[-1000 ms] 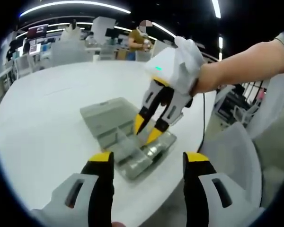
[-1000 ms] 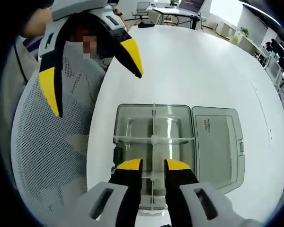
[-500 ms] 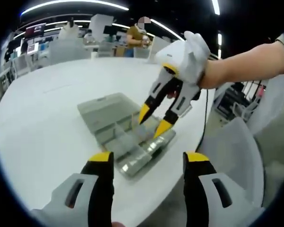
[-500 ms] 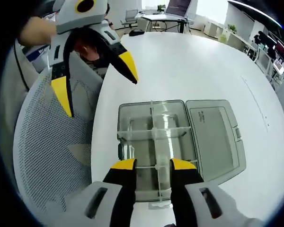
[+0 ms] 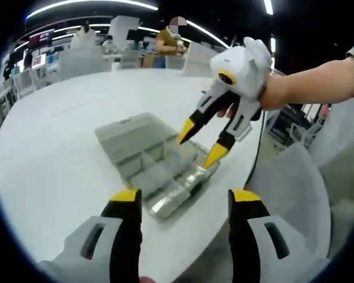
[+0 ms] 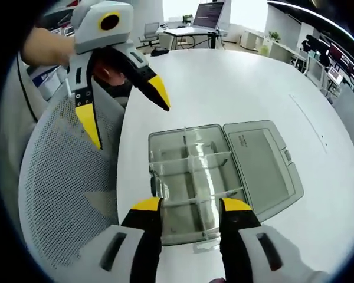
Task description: Insert the divider into the dual guide fixture by aligning both edges with the guide slots and pushing it downward to the bottom, including one-sided entry, uneven engagement, binding, and posture correction.
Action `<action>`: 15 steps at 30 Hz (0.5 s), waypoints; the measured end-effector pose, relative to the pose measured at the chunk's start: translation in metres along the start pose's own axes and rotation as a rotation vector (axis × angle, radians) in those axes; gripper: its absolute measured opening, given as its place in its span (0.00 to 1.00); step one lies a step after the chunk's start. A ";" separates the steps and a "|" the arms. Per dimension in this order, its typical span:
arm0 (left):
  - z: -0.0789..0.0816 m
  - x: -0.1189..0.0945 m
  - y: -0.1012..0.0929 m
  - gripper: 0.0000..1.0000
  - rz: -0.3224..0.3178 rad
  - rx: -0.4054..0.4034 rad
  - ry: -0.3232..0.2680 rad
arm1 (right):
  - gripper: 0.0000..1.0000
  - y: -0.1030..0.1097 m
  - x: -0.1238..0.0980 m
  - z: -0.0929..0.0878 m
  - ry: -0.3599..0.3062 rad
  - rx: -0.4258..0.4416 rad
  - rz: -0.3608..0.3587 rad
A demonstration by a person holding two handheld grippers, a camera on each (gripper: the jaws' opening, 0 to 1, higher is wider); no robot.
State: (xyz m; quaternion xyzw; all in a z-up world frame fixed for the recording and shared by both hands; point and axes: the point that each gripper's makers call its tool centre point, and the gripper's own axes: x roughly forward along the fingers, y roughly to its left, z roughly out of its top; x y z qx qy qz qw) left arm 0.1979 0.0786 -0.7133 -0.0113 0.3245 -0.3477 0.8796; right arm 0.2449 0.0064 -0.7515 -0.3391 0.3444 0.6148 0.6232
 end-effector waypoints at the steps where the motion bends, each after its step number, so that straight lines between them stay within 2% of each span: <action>1: 0.000 0.000 0.000 0.58 0.001 0.001 0.002 | 0.36 0.001 -0.001 0.000 -0.006 0.008 -0.001; 15: -0.004 0.002 0.000 0.60 0.007 0.006 0.029 | 0.45 0.013 -0.016 -0.011 -0.088 0.133 -0.063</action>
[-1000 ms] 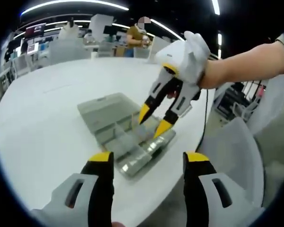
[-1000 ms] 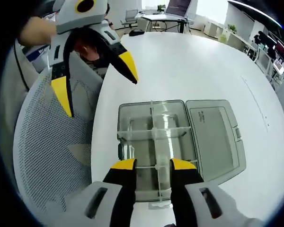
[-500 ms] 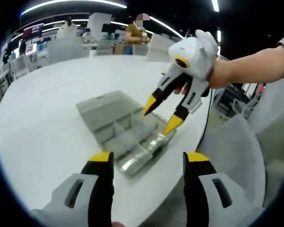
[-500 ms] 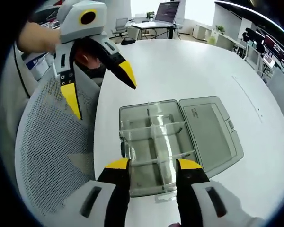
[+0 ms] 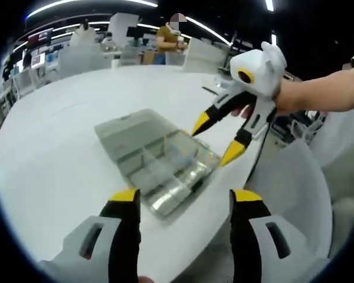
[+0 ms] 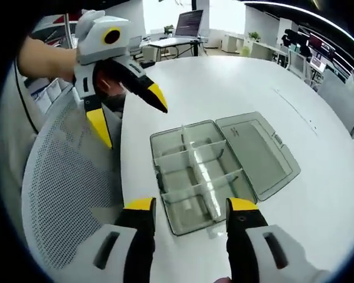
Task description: Insert the divider into the dual guide fixture by aligning both edges with the guide slots and pushing it downward to the bottom, including one-sided entry, uneven engagement, binding, and posture correction.
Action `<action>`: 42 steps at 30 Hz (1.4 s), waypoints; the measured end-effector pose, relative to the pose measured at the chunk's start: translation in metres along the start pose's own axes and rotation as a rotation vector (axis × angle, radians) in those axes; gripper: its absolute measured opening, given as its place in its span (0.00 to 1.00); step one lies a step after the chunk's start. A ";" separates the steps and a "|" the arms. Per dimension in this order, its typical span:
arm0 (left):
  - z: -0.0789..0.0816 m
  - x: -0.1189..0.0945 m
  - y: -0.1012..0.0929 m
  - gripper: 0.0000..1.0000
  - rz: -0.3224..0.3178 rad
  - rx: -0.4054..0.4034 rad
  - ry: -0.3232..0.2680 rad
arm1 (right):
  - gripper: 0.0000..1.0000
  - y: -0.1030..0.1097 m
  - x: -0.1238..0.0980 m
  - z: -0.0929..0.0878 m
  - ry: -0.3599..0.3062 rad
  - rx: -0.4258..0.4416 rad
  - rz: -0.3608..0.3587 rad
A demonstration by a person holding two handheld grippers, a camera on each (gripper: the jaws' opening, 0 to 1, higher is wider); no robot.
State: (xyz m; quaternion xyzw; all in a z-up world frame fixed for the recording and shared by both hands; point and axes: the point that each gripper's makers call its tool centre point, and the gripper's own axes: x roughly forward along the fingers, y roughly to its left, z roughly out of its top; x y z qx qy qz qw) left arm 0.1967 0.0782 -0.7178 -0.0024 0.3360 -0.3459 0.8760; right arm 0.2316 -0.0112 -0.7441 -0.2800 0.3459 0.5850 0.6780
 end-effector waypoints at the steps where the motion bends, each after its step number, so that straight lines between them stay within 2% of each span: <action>1: 0.000 0.000 0.000 0.60 0.001 -0.001 0.001 | 0.46 -0.001 -0.001 -0.001 -0.007 0.008 -0.009; 22: -0.003 -0.011 -0.001 0.64 0.014 0.022 0.022 | 0.64 0.004 -0.022 -0.006 -0.092 0.135 -0.093; 27: -0.001 -0.014 -0.001 0.66 0.018 0.024 0.017 | 0.70 0.006 -0.026 -0.009 -0.105 0.176 -0.102; 42: 0.000 -0.020 -0.002 0.74 0.034 0.005 0.006 | 0.79 0.011 -0.035 -0.015 -0.143 0.247 -0.126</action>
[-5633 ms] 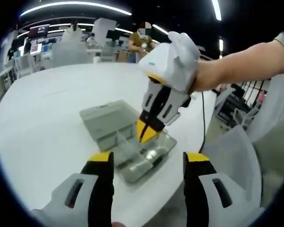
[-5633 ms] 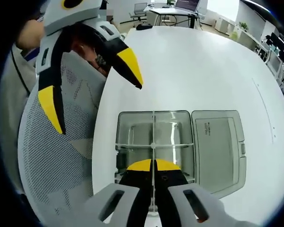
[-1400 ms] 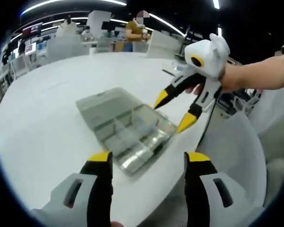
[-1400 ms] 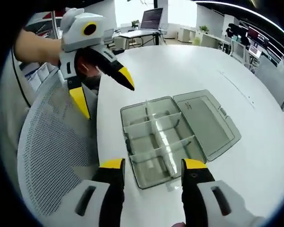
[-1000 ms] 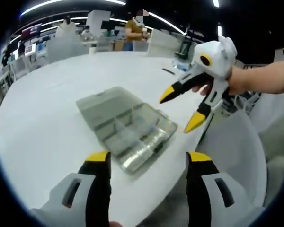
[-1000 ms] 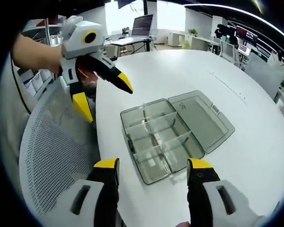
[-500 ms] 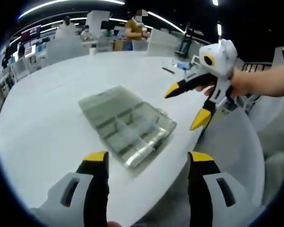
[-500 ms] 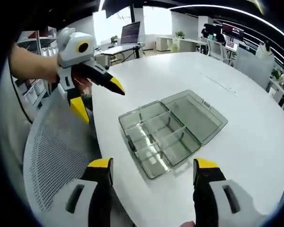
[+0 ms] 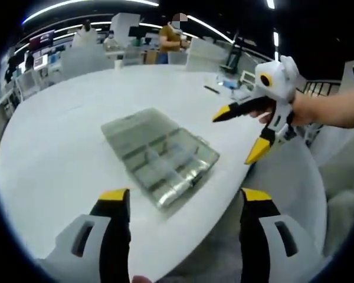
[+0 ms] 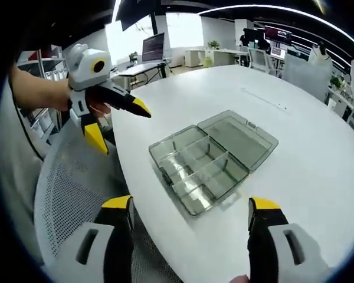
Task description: Insert the divider into the dual guide fixture by aligning both edges with the guide slots and pushing it downward to the bottom, including one-sided entry, uneven engagement, binding, and posture correction.
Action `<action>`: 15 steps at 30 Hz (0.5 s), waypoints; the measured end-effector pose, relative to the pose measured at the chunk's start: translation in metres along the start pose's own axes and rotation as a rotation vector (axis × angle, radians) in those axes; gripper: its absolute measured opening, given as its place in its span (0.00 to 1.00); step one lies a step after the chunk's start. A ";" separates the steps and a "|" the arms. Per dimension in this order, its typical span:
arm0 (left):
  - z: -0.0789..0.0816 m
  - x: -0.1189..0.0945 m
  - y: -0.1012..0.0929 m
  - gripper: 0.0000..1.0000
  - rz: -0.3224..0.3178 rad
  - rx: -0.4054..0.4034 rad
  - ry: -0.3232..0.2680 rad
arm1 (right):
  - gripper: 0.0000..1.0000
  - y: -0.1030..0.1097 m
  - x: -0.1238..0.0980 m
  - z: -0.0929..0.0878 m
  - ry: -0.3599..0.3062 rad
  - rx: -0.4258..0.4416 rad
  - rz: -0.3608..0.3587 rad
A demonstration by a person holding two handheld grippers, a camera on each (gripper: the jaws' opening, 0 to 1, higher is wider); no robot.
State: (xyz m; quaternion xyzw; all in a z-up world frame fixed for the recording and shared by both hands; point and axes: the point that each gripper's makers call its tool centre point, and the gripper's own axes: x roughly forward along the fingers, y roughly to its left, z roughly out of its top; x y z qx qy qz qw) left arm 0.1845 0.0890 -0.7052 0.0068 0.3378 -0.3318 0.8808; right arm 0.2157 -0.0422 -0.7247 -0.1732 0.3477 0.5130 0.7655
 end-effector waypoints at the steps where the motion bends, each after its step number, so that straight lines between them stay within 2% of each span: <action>1: 0.001 0.000 0.000 0.75 0.001 -0.001 -0.003 | 0.79 0.000 -0.001 0.000 -0.003 0.004 -0.001; 15: 0.005 -0.003 0.002 0.85 0.038 -0.031 -0.022 | 0.87 0.005 -0.008 0.000 -0.038 0.067 -0.022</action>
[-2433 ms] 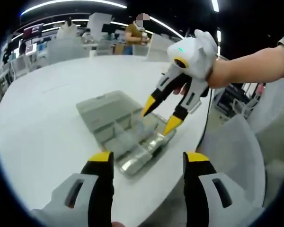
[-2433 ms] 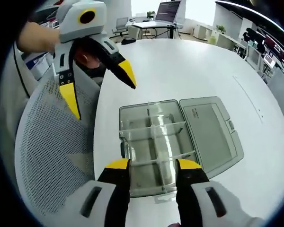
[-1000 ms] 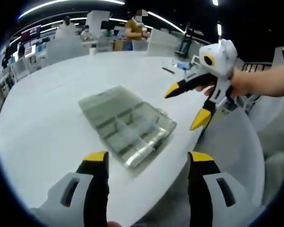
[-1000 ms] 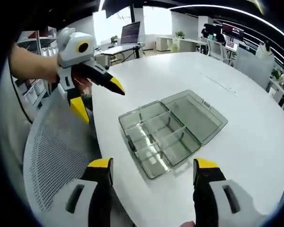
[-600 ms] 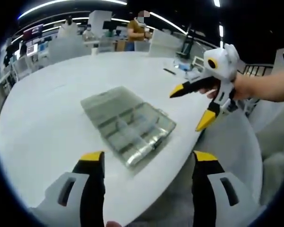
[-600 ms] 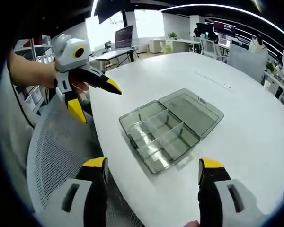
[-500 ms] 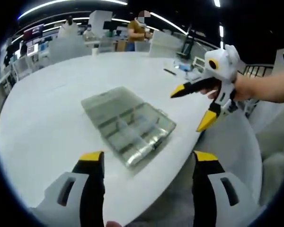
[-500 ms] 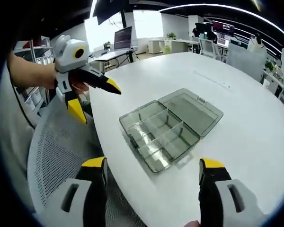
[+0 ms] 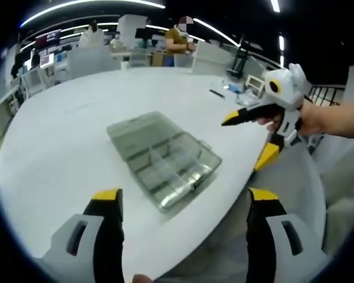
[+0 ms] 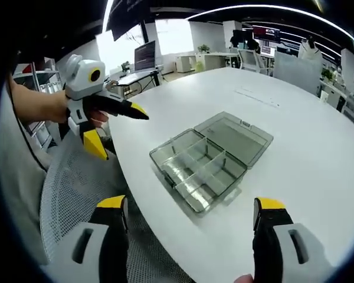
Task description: Insert the divider into the dual guide fixture by aligning both edges with the guide slots and pushing it downward to the bottom, including one-sided entry, uneven engagement, binding, and posture correction.
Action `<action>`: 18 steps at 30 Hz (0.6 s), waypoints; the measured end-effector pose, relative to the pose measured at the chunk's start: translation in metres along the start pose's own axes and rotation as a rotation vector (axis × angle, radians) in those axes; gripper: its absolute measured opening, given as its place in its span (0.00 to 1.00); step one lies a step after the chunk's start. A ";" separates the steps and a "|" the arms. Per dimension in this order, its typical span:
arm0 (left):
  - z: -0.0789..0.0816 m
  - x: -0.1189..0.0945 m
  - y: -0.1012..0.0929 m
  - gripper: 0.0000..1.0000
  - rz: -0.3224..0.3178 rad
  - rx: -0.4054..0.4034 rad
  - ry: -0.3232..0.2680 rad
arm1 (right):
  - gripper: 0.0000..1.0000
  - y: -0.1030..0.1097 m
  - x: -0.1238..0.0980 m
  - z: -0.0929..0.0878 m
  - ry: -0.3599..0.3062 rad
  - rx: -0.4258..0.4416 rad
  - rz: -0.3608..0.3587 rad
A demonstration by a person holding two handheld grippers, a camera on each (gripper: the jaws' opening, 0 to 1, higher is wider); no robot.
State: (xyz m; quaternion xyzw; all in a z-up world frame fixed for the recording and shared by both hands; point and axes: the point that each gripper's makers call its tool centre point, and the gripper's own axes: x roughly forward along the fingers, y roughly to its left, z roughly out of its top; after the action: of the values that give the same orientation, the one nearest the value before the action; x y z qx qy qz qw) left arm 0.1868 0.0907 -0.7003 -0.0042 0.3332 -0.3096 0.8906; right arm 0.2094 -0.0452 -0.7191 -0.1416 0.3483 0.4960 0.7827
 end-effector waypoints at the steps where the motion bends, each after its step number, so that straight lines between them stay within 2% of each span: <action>1: 0.000 0.000 0.000 0.86 0.004 -0.003 -0.001 | 0.87 0.001 -0.001 0.000 -0.006 0.007 0.001; 14: -0.003 -0.010 0.000 0.99 0.044 -0.051 -0.011 | 0.93 0.009 -0.012 -0.004 -0.045 0.080 -0.031; 18: -0.004 -0.012 0.000 0.99 0.065 -0.067 -0.012 | 0.94 0.010 -0.013 -0.008 -0.045 0.102 -0.040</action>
State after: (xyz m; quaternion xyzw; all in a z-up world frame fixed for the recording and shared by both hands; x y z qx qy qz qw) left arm 0.1773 0.0981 -0.6968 -0.0252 0.3380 -0.2691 0.9015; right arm 0.1936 -0.0537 -0.7150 -0.0973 0.3526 0.4650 0.8062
